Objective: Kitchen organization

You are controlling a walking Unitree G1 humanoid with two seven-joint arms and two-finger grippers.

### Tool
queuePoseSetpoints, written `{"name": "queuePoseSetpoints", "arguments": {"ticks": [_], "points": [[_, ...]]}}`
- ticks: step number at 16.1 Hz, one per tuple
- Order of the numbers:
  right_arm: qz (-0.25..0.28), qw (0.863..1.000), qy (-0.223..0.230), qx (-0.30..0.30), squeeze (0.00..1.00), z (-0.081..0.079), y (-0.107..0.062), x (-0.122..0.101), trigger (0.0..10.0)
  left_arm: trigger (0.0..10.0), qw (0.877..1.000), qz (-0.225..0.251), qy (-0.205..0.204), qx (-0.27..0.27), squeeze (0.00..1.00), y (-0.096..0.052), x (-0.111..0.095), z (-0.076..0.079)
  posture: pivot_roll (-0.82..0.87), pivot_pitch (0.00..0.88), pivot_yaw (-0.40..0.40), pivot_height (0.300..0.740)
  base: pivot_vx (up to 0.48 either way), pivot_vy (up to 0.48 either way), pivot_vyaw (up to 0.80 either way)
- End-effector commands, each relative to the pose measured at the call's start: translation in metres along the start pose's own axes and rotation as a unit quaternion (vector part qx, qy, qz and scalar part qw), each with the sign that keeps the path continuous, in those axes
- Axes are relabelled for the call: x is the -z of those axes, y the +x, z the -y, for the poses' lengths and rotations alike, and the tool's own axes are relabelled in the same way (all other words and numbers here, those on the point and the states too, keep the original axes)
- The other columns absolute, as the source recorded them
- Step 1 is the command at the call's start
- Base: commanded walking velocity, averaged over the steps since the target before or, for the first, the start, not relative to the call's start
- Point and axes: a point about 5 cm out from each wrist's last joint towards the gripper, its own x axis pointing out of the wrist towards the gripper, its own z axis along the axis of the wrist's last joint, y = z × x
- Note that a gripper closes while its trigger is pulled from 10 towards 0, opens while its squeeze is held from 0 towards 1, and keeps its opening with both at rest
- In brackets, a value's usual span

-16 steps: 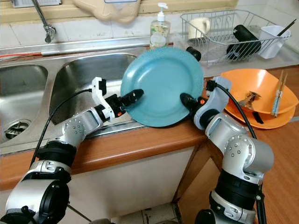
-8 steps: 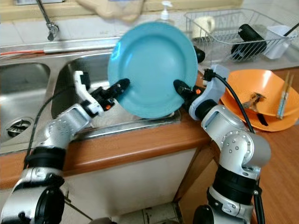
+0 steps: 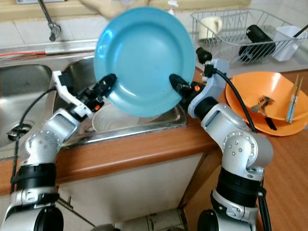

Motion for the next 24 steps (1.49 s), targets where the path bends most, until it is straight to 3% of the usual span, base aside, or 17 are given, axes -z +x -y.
{"name": "queuePoseSetpoints", "arguments": {"ticks": [1,5,6,7,8,9,10,15,16,20,22,23,24], "points": [[-0.016,0.998,-0.009,0.059,0.00,0.014,-0.001,0.007,3.1,0.0,0.998,0.017,0.019,0.057,0.00,0.006,-0.012,0.025,-0.02,0.000,0.031,0.740,0.000,0.000,0.00],[-0.010,0.999,-0.010,0.050,0.00,0.012,0.000,0.007,4.0,0.0,0.999,0.028,0.019,0.033,0.00,-0.008,-0.012,0.028,0.00,0.000,0.036,0.740,0.000,0.000,0.00],[-0.013,0.999,-0.011,0.045,0.00,0.010,0.000,0.009,4.9,0.0,0.999,0.037,0.016,0.019,0.00,-0.015,-0.013,0.027,0.00,0.000,0.033,0.740,0.000,0.000,0.00],[-0.016,0.999,-0.016,0.040,0.00,0.008,0.001,0.010,10.0,0.0,0.999,0.045,0.014,0.009,0.00,-0.018,-0.014,0.027,0.00,0.000,0.033,0.740,0.000,0.000,0.00],[-0.018,0.999,-0.022,0.039,0.00,0.007,0.002,0.011,10.0,0.0,0.999,0.051,0.015,0.005,0.00,-0.019,-0.015,0.027,0.00,0.000,0.031,0.740,0.000,0.000,0.00],[-0.018,0.999,-0.022,0.035,0.67,0.006,0.003,0.011,10.0,0.0,0.998,0.054,0.015,0.002,0.00,-0.020,-0.016,0.027,0.00,0.000,0.029,0.740,0.000,0.000,0.00],[-0.016,0.999,-0.017,0.028,1.00,0.005,0.004,0.011,10.0,0.0,0.998,0.059,0.016,-0.003,0.00,-0.021,-0.018,0.027,0.00,0.000,0.028,0.740,0.000,0.000,0.00],[-0.012,0.999,-0.040,0.029,0.98,0.005,0.004,0.007,10.0,0.0,0.996,0.087,0.019,-0.030,0.00,-0.023,-0.033,0.022,0.00,0.000,0.034,0.740,0.000,0.000,0.00],[-0.016,0.998,-0.047,0.026,0.00,0.005,0.003,0.007,10.0,0.0,0.994,0.097,0.020,-0.040,0.00,-0.023,-0.037,0.020,-0.01,0.000,0.037,0.740,0.000,0.000,0.00],[-0.037,0.996,-0.076,0.022,0.00,0.007,-0.002,0.010,10.0,0.0,0.989,0.121,0.028,-0.081,0.00,-0.026,-0.048,0.008,-0.01,0.000,0.038,0.740,0.000,0.000,0.00],[-0.073,0.988,-0.137,0.023,0.00,0.009,-0.006,0.014,10.0,0.0,0.983,0.123,0.046,-0.131,0.00,-0.029,-0.054,-0.003,-0.01,0.000,0.039,0.740,0.000,0.000,0.00],[-0.105,0.978,-0.178,0.005,0.00,0.006,-0.008,0.021,10.0,0.0,0.975,0.112,0.059,-0.183,0.00,-0.029,-0.057,-0.016,-0.01,0.000,0.033,0.740,0.000,0.000,0.00],[-0.115,0.975,-0.190,-0.007,0.00,0.003,-0.009,0.023,10.0,0.0,0.971,0.098,0.061,-0.209,0.00,-0.028,-0.057,-0.023,-0.01,0.000,0.030,0.740,0.000,0.000,0.00]]}}
